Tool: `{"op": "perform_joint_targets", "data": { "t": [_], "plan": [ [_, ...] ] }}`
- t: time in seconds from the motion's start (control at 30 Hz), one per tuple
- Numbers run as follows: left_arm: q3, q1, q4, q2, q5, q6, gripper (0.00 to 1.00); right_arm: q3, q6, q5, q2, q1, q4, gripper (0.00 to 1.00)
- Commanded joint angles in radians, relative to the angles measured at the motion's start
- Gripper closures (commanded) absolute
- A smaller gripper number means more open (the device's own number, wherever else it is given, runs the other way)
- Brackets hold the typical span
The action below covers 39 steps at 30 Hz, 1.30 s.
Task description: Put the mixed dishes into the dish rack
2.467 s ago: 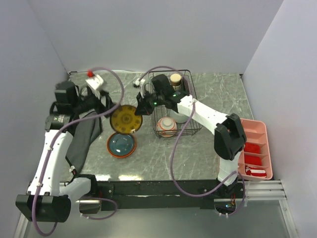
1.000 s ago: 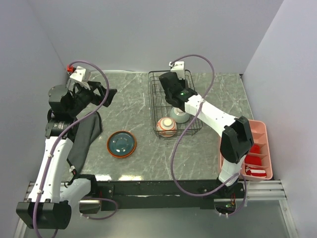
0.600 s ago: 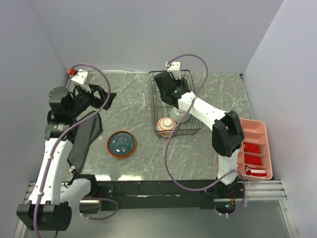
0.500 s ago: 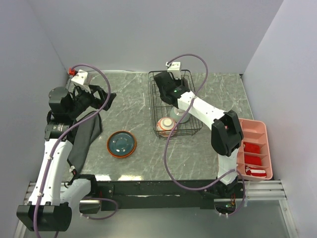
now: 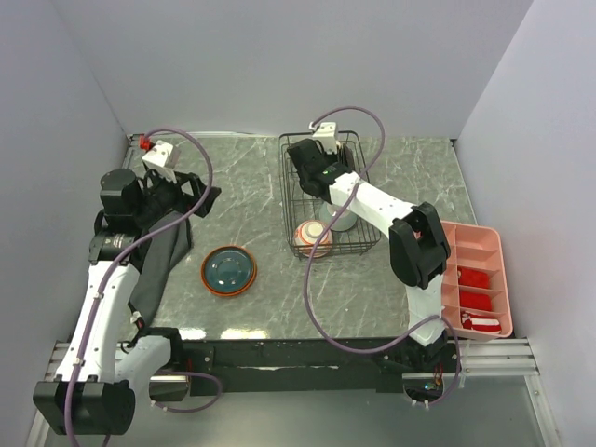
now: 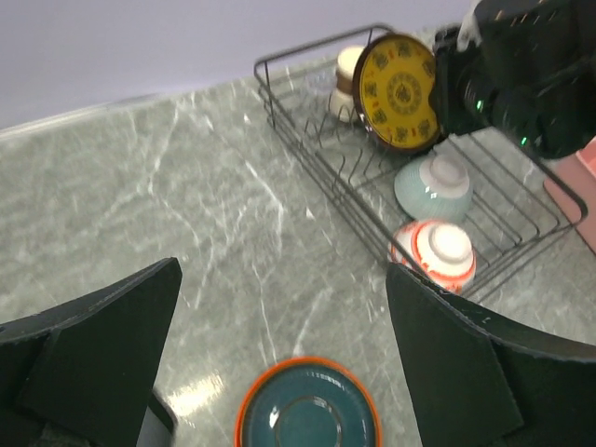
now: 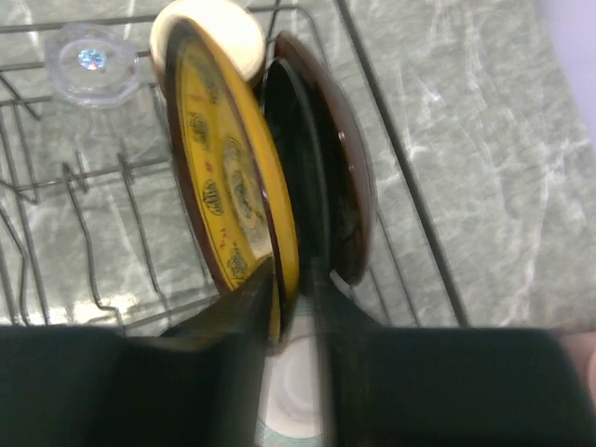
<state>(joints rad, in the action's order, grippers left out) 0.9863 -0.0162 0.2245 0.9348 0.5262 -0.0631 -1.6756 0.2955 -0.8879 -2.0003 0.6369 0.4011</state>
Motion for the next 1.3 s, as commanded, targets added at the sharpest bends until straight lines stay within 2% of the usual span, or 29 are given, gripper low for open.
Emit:
{"op": "perform_joint_targets", "data": {
  "t": [0.0, 0.03, 0.13, 0.37, 0.47, 0.5, 0.53, 0.6, 0.77, 0.8, 1.03, 1.13, 1.27],
  "plan": [
    [-0.053, 0.004, 0.036, 0.009, 0.024, 0.052, 0.01, -0.024, -0.024, 0.056, 0.037, 0.000, -0.018, 0.60],
    [-0.069, 0.004, 0.044, 0.012, 0.020, 0.093, 0.01, -0.029, -0.027, 0.066, 0.050, 0.003, -0.016, 0.50],
    [-0.138, 0.007, 0.064, 0.038, 0.009, 0.158, 0.01, -0.039, -0.025, 0.101, 0.110, 0.014, -0.004, 0.40],
    [-0.205, 0.013, 0.117, 0.127, 0.055, 0.265, 0.01, -0.021, 0.010, 0.170, 0.262, 0.047, 0.008, 0.32],
    [-0.206, 0.013, 0.194, 0.205, 0.066, 0.360, 0.00, 0.035, -0.033, 0.326, 0.339, 0.047, -0.036, 0.26],
    [-0.206, 0.013, 0.205, 0.225, 0.064, 0.402, 0.00, 0.057, -0.097, 0.378, 0.377, 0.046, -0.051, 0.22],
    [-0.206, 0.013, 0.216, 0.254, 0.060, 0.416, 0.00, 0.085, -0.129, 0.429, 0.399, 0.046, -0.076, 0.10],
    [-0.213, 0.013, 0.220, 0.274, 0.052, 0.466, 0.00, 0.170, -0.189, 0.535, 0.464, 0.044, -0.088, 0.00],
    [-0.216, 0.013, 0.220, 0.373, 0.005, 0.538, 0.01, 0.354, -0.231, 0.722, 0.601, 0.008, -0.096, 0.00],
    [-0.212, 0.013, 0.226, 0.393, 0.003, 0.552, 0.02, 0.370, -0.230, 0.804, 0.635, -0.006, -0.090, 0.00],
    [-0.176, 0.013, 0.279, 0.501, 0.044, 0.640, 0.09, 0.454, -0.154, 1.029, 0.725, -0.134, -0.079, 0.00],
    [-0.158, 0.013, 0.285, 0.536, 0.006, 0.661, 0.12, 0.481, -0.170, 1.060, 0.742, -0.158, -0.090, 0.00],
    [-0.140, 0.010, 0.279, 0.587, -0.031, 0.707, 0.23, 0.502, -0.168, 1.057, 0.756, -0.174, -0.102, 0.00]
  ]
}}
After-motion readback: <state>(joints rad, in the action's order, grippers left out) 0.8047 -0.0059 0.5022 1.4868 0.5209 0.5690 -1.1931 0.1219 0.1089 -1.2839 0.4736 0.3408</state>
